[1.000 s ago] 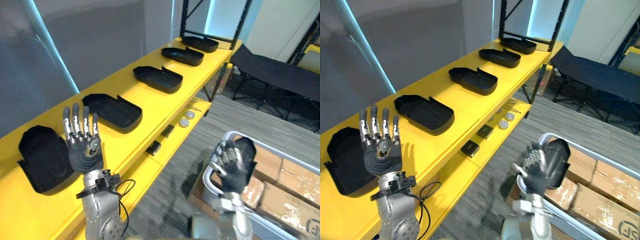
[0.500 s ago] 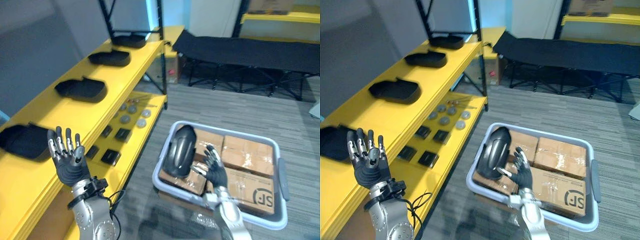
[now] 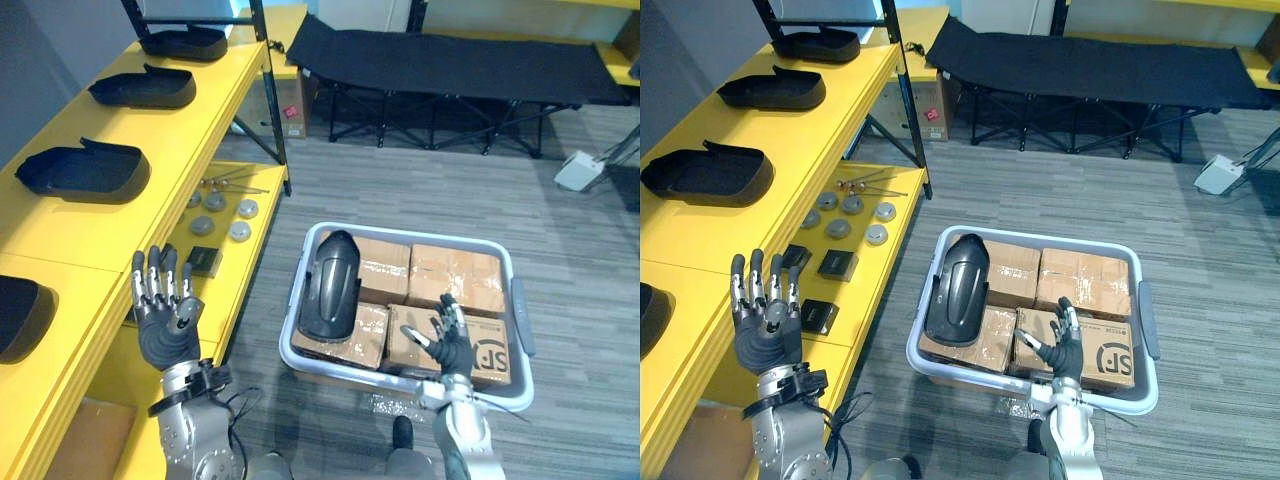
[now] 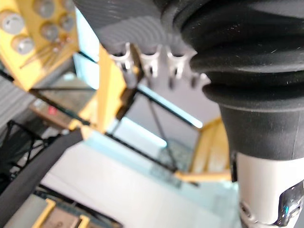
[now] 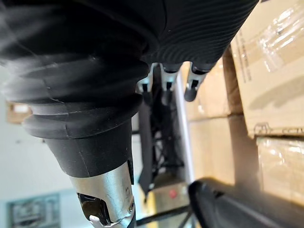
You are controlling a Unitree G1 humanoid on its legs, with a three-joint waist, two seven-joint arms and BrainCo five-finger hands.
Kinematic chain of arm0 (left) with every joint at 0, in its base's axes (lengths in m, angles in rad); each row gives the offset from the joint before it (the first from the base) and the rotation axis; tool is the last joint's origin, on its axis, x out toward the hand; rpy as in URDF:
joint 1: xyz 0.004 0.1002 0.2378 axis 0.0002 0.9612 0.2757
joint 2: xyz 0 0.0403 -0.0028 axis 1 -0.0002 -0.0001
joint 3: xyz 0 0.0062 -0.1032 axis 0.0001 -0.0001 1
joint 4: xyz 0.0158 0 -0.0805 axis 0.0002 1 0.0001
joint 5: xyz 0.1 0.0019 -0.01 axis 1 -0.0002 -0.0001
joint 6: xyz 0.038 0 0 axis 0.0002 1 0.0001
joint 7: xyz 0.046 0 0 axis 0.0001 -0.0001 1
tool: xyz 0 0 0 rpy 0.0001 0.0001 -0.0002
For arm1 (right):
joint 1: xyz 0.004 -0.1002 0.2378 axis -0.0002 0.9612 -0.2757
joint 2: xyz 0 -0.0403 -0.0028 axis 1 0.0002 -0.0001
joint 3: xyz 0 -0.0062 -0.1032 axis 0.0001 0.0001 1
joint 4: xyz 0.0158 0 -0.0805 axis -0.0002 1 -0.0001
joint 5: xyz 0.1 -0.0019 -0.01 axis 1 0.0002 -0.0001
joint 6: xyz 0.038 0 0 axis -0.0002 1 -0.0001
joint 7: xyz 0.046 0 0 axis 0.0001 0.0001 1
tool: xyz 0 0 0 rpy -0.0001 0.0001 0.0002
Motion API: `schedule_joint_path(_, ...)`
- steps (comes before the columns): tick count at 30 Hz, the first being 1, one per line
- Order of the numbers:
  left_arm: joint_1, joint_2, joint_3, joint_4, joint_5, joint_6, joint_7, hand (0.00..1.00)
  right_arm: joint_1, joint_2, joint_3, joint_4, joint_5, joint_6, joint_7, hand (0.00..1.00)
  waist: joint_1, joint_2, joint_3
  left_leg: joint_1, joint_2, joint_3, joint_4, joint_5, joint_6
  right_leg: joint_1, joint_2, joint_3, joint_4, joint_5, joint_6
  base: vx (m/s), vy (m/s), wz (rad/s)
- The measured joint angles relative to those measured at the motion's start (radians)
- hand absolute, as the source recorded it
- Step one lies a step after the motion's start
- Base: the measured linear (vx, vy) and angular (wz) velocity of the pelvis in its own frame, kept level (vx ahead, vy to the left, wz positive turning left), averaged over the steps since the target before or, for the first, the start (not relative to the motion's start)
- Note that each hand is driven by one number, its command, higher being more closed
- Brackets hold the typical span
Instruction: Walk over and take plastic housings, then place them on the shelf
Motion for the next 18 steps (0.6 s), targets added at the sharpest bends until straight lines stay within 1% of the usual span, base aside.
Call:
schedule_joint_path(1, -0.006, 0.0, -0.004, 0.0, 0.003, 0.0, 0.002, 0.0, -0.026, -0.006, 0.0, 0.03, -0.006, 0.009, -0.008, 0.0, 0.003, 0.004, 0.006, -0.006, 0.0, -0.004, 0.002, 0.0, 0.0, -0.003, 0.0, -0.002, 0.0, 0.002, 0.0, -0.08, -0.01, 0.14)
schedule_joint_path(2, -0.021, 0.0, -0.009, 0.0, 0.006, 0.0, 0.005, 0.0, -0.084, -0.017, -0.003, 0.091, -0.009, 0.034, -0.026, 0.0, 0.013, 0.011, 0.023, -0.014, 0.0, -0.01, 0.003, 0.0, 0.0, -0.007, 0.002, -0.003, -0.002, 0.008, -0.005, -0.1, -0.009, 0.13)
schedule_joint_path(3, -0.032, 0.0, -0.017, -0.001, 0.007, 0.001, 0.005, 0.0, -0.146, -0.023, -0.008, 0.163, -0.012, 0.049, -0.052, 0.0, 0.019, 0.012, 0.027, -0.043, 0.0, -0.023, 0.016, 0.0, 0.0, -0.018, 0.002, -0.014, -0.012, 0.018, -0.006, -0.09, -0.01, 0.16)
schedule_joint_path(4, -0.04, 0.0, -0.023, -0.001, 0.008, 0.001, 0.004, 0.0, -0.177, -0.023, -0.011, 0.196, -0.017, 0.054, -0.073, 0.0, 0.023, 0.012, 0.036, -0.053, 0.0, -0.03, 0.019, 0.0, 0.0, -0.017, 0.002, -0.022, -0.017, 0.022, -0.007, -0.09, -0.006, 0.23)
schedule_joint_path(5, -0.053, 0.001, -0.036, -0.001, 0.009, 0.001, 0.004, 0.0, -0.242, -0.029, -0.03, 0.256, -0.018, 0.069, -0.11, 0.0, 0.033, 0.008, 0.06, -0.06, -0.002, -0.044, 0.025, 0.001, -0.001, -0.016, 0.002, -0.029, -0.018, 0.026, -0.011, -0.07, 0.0, 0.19)
schedule_joint_path(6, -0.061, 0.001, -0.042, -0.001, 0.009, 0.002, 0.004, 0.0, -0.274, -0.03, -0.035, 0.277, -0.018, 0.078, -0.127, 0.0, 0.037, 0.006, 0.069, -0.065, -0.003, -0.052, 0.028, 0.001, -0.001, -0.016, 0.002, -0.033, -0.018, 0.027, -0.012, -0.1, 0.003, 0.2)
schedule_joint_path(8, -0.064, 0.002, -0.067, -0.001, 0.006, 0.015, 0.003, 0.0, -0.375, -0.042, -0.051, 0.337, -0.018, 0.095, -0.185, 0.0, 0.058, 0.003, 0.089, -0.08, -0.004, -0.066, 0.042, 0.002, -0.001, -0.015, 0.001, -0.052, -0.018, 0.032, -0.015, -0.08, 0.006, 0.2)
schedule_joint_path(10, -0.069, 0.005, -0.09, -0.001, 0.005, 0.023, 0.002, 0.0, -0.436, -0.057, -0.056, 0.375, -0.018, 0.107, -0.2, 0.0, 0.068, 0.005, 0.093, -0.094, -0.009, -0.079, 0.049, 0.003, 0.0, -0.017, -0.002, -0.06, -0.018, 0.033, -0.015, -0.04, 0.021, 0.17)
schedule_joint_path(11, -0.079, 0.005, -0.108, 0.001, 0.002, 0.027, 0.001, 0.0, -0.487, -0.073, -0.058, 0.415, -0.016, 0.123, -0.201, 0.0, 0.079, 0.007, 0.098, -0.099, -0.013, -0.083, 0.052, 0.004, 0.002, -0.018, -0.007, -0.063, -0.018, 0.035, -0.011, -0.04, 0.036, 0.22)
schedule_joint_path(12, -0.094, 0.005, -0.131, 0.002, -0.006, 0.034, -0.004, 0.0, -0.534, -0.092, -0.057, 0.463, -0.016, 0.126, -0.201, 0.0, 0.086, 0.009, 0.1, -0.111, -0.022, -0.103, 0.055, 0.007, 0.006, -0.016, -0.013, -0.083, -0.018, 0.037, -0.01, -0.03, 0.028, 0.24)
schedule_joint_path(13, -0.098, 0.005, -0.134, 0.003, -0.007, 0.035, -0.006, 0.0, -0.541, -0.096, -0.058, 0.47, -0.016, 0.127, -0.201, 0.0, 0.087, 0.01, 0.103, -0.113, -0.024, -0.106, 0.055, 0.008, 0.008, -0.014, -0.014, -0.086, -0.018, 0.037, -0.009, -0.03, 0.028, 0.26)
schedule_joint_path(14, -0.105, 0.006, -0.161, 0.004, -0.008, 0.041, -0.018, 0.0, -0.57, -0.105, -0.057, 0.493, -0.016, 0.128, -0.204, 0.0, 0.094, 0.013, 0.112, -0.113, -0.026, -0.111, 0.055, 0.01, 0.009, -0.011, -0.017, -0.094, -0.018, 0.042, -0.012, -0.04, 0.028, 0.17)
schedule_joint_path(15, -0.118, 0.011, -0.184, 0.011, -0.008, 0.045, -0.031, 0.0, -0.602, -0.117, -0.057, 0.512, -0.017, 0.137, -0.212, 0.0, 0.106, 0.022, 0.12, -0.121, -0.032, -0.118, 0.06, 0.011, 0.012, -0.012, -0.022, -0.108, -0.017, 0.044, -0.013, -0.05, 0.038, 0.2)
schedule_joint_path(18, -0.148, 0.036, -0.234, 0.037, -0.015, 0.062, -0.057, 0.0, -0.683, -0.141, -0.057, 0.585, -0.017, 0.149, -0.216, 0.0, 0.112, 0.04, 0.137, -0.144, -0.042, -0.143, 0.079, 0.013, 0.015, -0.012, -0.031, -0.131, -0.01, 0.044, -0.012, -0.05, 0.041, 0.2)
